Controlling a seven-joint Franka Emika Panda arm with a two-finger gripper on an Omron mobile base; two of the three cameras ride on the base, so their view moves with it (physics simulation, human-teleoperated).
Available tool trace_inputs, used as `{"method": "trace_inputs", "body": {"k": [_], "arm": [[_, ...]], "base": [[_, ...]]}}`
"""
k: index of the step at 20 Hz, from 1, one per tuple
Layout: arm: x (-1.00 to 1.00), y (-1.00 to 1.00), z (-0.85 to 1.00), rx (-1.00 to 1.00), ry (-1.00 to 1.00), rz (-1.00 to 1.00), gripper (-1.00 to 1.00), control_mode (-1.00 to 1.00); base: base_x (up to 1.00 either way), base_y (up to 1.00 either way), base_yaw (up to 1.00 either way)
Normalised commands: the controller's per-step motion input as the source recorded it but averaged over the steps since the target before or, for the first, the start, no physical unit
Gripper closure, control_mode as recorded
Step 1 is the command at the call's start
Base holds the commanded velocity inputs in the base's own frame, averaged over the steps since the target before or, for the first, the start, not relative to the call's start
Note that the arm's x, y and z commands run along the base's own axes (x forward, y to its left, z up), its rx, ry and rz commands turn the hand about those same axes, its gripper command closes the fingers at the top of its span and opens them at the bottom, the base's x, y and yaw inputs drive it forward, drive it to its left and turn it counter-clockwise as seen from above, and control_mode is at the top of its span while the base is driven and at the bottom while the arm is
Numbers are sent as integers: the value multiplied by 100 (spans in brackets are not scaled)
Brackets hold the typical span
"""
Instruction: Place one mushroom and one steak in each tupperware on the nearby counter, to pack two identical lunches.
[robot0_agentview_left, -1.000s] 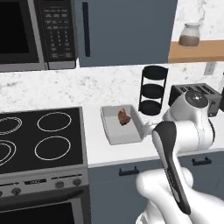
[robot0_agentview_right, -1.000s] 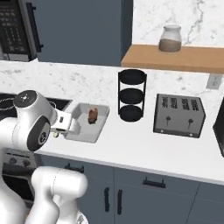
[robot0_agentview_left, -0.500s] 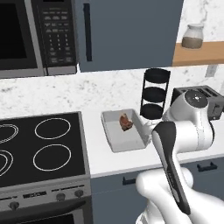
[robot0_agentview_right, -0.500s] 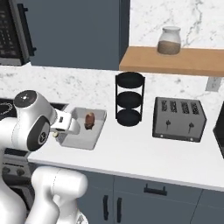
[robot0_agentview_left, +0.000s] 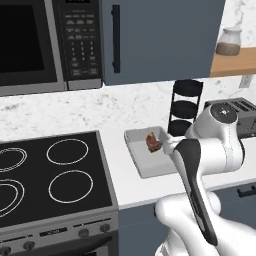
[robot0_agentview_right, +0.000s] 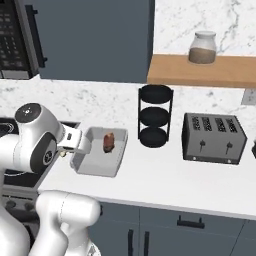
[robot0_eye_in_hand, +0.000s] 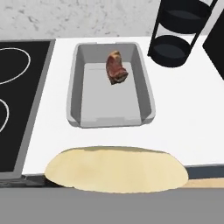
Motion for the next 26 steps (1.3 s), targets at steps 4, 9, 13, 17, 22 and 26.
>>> {"method": "trace_inputs", "body": {"k": [4, 9, 13, 17, 22, 26], "arm": [[0, 0, 0, 0, 0, 0, 100, 100], [43, 3, -20, 0, -1, 0, 100, -100], [63, 20, -56, 0, 0, 0, 100, -100], [65, 17, -58, 0, 0, 0, 100, -100], [93, 2, -62, 0, 0, 0, 100, -100], [84, 0, -59, 0, 0, 0, 100, -100]], "base": [[42, 0, 0], [9, 0, 0], [0, 0, 0], [0, 0, 0], [0, 0, 0], [0, 0, 0]]}}
